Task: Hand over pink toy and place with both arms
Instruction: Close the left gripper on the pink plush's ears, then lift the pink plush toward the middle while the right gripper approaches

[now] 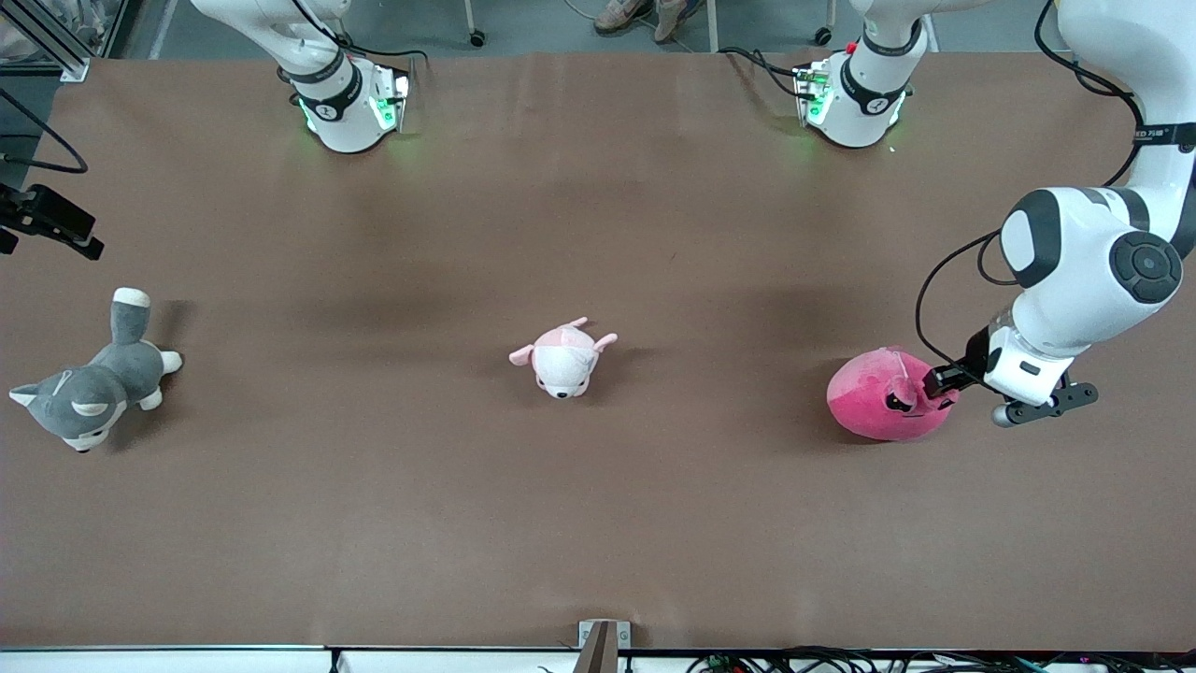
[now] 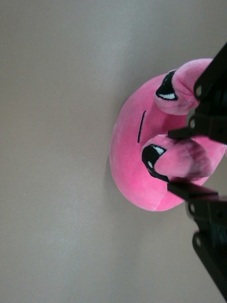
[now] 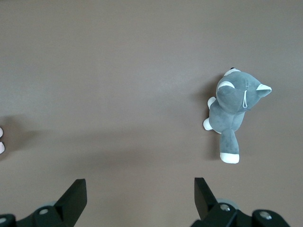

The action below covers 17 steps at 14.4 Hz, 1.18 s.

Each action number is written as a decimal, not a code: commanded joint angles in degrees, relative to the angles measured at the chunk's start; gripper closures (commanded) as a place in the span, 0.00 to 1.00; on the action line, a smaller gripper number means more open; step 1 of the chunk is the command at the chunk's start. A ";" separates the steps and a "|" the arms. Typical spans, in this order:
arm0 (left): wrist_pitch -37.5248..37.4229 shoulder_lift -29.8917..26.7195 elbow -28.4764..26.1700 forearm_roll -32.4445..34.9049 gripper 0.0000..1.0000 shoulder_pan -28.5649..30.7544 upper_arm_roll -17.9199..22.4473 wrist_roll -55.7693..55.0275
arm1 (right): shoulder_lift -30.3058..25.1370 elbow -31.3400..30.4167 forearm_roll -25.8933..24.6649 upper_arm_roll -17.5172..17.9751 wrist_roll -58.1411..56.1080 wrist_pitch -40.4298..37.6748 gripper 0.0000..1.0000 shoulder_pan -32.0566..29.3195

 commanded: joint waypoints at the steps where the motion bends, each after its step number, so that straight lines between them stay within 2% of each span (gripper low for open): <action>1: 0.38 0.30 0.89 -0.76 0.90 -0.38 -0.17 -0.71 | -1.61 -1.37 0.55 -0.03 -0.25 1.12 0.00 0.14; 3: -0.15 0.30 1.77 -0.76 0.99 -0.38 -0.26 -0.44 | -1.44 -0.93 0.64 -0.03 -0.08 1.21 0.00 0.67; 7: -0.85 -0.57 3.18 -0.76 1.00 -1.52 -1.04 -2.71 | -1.26 -0.66 1.43 0.06 0.10 1.03 0.00 1.81; 10: -7.15 -1.10 8.08 -0.76 1.00 -1.88 -4.81 -9.03 | -1.26 -0.75 10.46 -0.29 0.27 0.59 0.00 1.55; 12: -11.99 -0.93 13.00 -0.67 1.00 -2.23 -7.89 -12.56 | -1.09 -0.84 11.62 -0.21 0.54 0.51 0.08 1.81; 14: -16.82 -0.75 17.49 -0.50 0.99 -3.36 -10.18 -14.58 | -1.00 -1.01 16.52 -0.12 0.62 0.33 0.13 2.42; 17: -22.46 -0.66 23.99 -0.23 0.98 -8.80 -10.54 -20.99 | -0.21 -0.93 25.93 -0.12 0.71 0.15 0.15 5.05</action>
